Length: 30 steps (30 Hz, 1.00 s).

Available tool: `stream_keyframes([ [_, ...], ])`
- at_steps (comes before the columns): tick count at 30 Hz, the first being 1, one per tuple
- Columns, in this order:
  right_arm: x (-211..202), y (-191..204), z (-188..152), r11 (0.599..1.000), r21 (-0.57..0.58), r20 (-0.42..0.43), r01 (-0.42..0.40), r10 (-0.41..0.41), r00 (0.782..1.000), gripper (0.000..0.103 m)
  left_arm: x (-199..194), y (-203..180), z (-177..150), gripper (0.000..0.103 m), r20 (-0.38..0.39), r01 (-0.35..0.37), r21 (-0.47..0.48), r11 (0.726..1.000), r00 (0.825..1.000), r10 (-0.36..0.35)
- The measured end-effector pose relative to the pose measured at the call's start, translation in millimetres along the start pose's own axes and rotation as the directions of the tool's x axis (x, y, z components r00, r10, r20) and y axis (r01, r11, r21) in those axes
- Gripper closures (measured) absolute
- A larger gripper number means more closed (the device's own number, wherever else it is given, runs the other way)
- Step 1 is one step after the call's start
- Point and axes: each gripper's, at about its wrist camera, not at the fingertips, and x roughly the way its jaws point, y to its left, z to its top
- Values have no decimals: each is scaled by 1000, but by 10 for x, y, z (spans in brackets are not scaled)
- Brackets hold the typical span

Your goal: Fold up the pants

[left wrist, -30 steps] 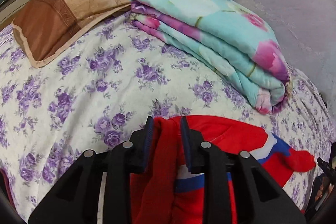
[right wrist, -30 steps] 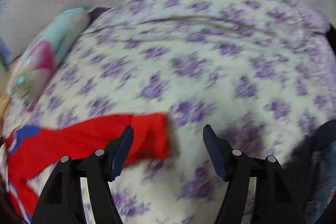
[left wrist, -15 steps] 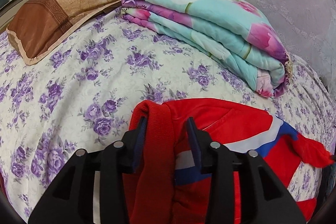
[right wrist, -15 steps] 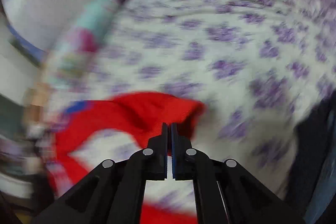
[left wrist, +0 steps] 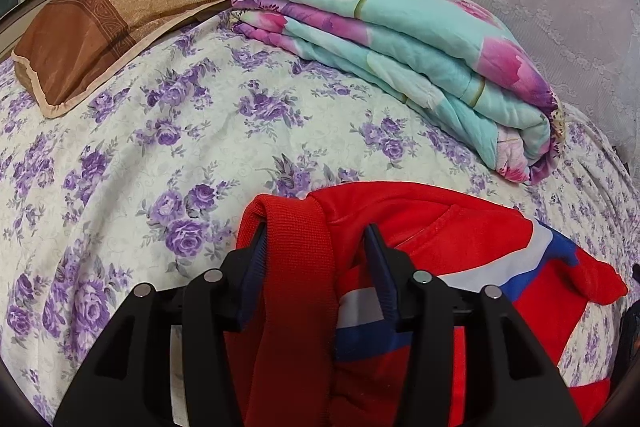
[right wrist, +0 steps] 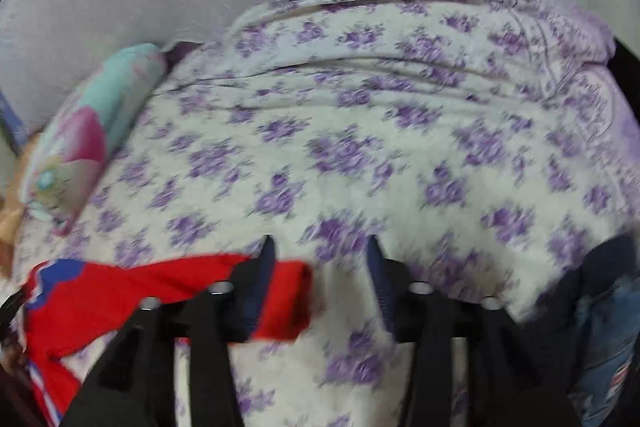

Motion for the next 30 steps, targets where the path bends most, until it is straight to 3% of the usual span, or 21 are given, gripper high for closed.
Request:
stream_keyframes([
  [5,-176,37,-342,985,-111,-11,-135,135,991,47,-10,20,-9,54,6,22,-10,1000,1000,-22],
  [10,-16,435,-628,907,-420,3,-23,27,1000,48,6,2,-14,51,8,19,-4,1000,1000,-19],
  [11,35,487,-622,896,-444,4,-16,20,1000,52,7,-3,-15,51,7,17,-2,1000,1000,-17],
  [12,98,558,-609,881,-473,13,7,-1,1000,70,5,-3,-16,51,9,17,-2,1000,1000,-17],
  [14,265,668,-505,861,-506,0,49,-57,998,92,2,11,-19,51,10,23,-7,1000,1000,-23],
  [16,316,624,-262,906,-424,-45,-7,-13,999,94,5,22,-21,51,11,30,-13,999,999,-30],
  [19,291,433,219,974,-204,-47,-96,88,995,94,21,27,-26,49,11,40,-18,999,999,-39],
  [21,399,439,410,985,-150,-60,-84,75,995,94,26,26,-30,48,12,42,-19,999,999,-41],
  [23,687,520,487,991,-134,-114,-5,-11,993,92,25,24,-33,48,15,46,-21,999,999,-46],
  [26,1101,638,394,973,-207,-209,99,-143,967,75,12,45,-34,47,18,62,-32,998,998,-61],
  [27,1129,609,366,974,-199,-212,106,-149,966,71,10,52,-34,47,19,66,-36,997,998,-66],
  [30,900,428,374,994,-108,-126,8,-22,992,60,11,57,-26,45,17,78,-42,996,997,-77],
])
